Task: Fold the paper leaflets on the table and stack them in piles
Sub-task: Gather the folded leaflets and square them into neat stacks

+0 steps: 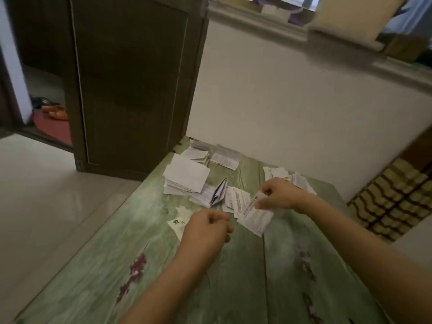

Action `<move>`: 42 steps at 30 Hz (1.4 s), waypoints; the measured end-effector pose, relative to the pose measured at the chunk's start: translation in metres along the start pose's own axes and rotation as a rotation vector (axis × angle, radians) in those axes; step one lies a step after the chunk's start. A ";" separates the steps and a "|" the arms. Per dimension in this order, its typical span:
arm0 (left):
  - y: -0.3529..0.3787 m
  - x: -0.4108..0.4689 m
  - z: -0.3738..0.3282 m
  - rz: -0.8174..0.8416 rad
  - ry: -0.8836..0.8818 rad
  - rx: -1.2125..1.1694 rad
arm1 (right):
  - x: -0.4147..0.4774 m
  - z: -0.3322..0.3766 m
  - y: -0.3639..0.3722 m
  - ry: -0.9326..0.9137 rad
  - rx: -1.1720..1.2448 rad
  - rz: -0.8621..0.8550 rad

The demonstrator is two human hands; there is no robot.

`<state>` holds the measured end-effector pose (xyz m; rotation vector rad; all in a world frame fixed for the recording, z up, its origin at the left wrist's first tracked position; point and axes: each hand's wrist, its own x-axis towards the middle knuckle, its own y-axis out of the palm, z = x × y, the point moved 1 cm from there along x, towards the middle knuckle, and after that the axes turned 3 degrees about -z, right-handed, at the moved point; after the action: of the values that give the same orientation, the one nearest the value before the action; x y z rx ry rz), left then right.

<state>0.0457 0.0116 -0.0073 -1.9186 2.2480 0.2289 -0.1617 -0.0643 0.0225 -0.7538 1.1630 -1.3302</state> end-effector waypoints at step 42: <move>-0.034 -0.011 0.011 -0.227 -0.095 -0.368 | 0.030 0.038 0.069 0.493 0.381 -0.263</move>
<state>0.0813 0.0191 -0.0154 -2.2641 2.0137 0.7269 -0.1079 -0.0905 -0.0361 -0.3095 1.1575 -1.9657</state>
